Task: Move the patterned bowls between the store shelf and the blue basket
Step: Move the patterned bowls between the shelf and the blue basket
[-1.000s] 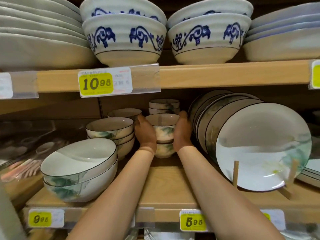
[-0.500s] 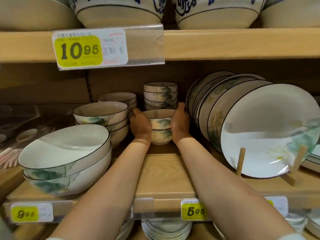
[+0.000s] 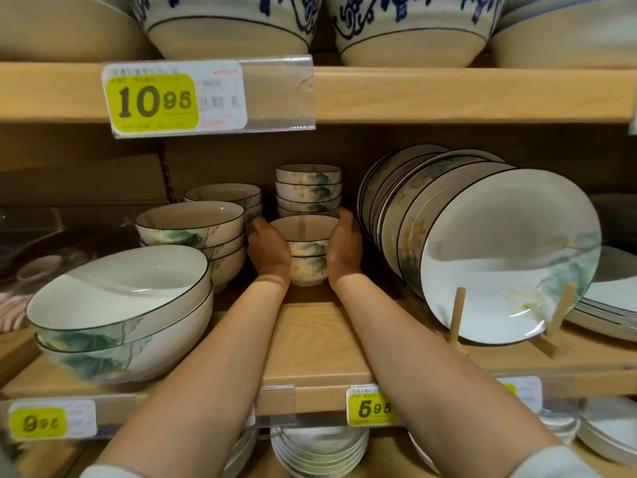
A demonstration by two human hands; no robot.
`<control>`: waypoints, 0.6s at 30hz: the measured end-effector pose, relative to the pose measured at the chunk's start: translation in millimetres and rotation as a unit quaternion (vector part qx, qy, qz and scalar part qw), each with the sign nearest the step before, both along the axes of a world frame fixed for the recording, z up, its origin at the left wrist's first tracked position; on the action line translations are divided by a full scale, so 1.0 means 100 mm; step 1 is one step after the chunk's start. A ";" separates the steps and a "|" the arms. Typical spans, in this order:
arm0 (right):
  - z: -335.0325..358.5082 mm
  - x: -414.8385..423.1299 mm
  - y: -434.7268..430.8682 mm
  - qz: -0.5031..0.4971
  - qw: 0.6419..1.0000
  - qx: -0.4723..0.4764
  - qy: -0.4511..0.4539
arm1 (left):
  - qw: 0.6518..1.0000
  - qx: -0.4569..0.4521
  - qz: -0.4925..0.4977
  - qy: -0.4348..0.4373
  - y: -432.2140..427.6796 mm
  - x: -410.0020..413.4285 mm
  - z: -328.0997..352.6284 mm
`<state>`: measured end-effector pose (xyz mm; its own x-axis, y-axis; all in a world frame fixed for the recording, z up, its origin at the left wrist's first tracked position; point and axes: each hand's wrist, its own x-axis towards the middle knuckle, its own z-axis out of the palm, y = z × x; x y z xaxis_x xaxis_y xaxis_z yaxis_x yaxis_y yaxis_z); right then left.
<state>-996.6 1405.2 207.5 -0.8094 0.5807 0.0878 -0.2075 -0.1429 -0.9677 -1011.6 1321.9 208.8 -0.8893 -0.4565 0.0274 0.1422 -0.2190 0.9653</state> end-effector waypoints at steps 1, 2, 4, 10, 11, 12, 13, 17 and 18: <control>0.00 0.02 0.00 0.002 1.000 0.002 0.001 | 1.000 -0.012 -0.004 -0.001 0.00 0.03 0.02; 0.01 0.04 0.00 -0.001 1.000 0.008 0.000 | 0.999 -0.033 -0.015 0.003 0.01 0.08 0.06; 0.04 0.08 -0.01 -0.017 0.999 0.041 -0.007 | 0.998 -0.048 -0.031 -0.001 0.01 0.19 0.20; 0.22 0.35 -0.08 -0.055 0.980 0.188 0.036 | 0.988 -0.132 -0.082 0.026 -0.06 0.63 0.23; 0.24 0.42 -0.09 -0.051 0.981 0.184 0.045 | 0.987 -0.129 -0.098 0.022 -0.09 0.72 0.22; 0.25 0.51 -0.10 -0.040 0.983 0.172 0.050 | 0.989 -0.111 -0.096 0.022 -0.13 0.79 0.24; 0.25 0.60 -0.12 -0.028 0.987 0.152 0.050 | 0.991 -0.091 -0.090 0.029 -0.17 0.89 0.25; 0.16 0.99 -0.24 -0.037 0.992 0.121 0.028 | 0.987 -0.013 -0.105 0.124 -0.35 1.23 0.26; 0.13 1.06 -0.26 -0.038 0.991 0.121 0.038 | 0.985 -0.010 -0.108 0.131 -0.39 1.28 0.23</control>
<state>-890.2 1379.5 220.5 -0.7492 0.5946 0.2917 -0.2831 0.1107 -0.9527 -883.5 1283.1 232.0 -0.9265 -0.2551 0.2765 0.3399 -0.2528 0.9058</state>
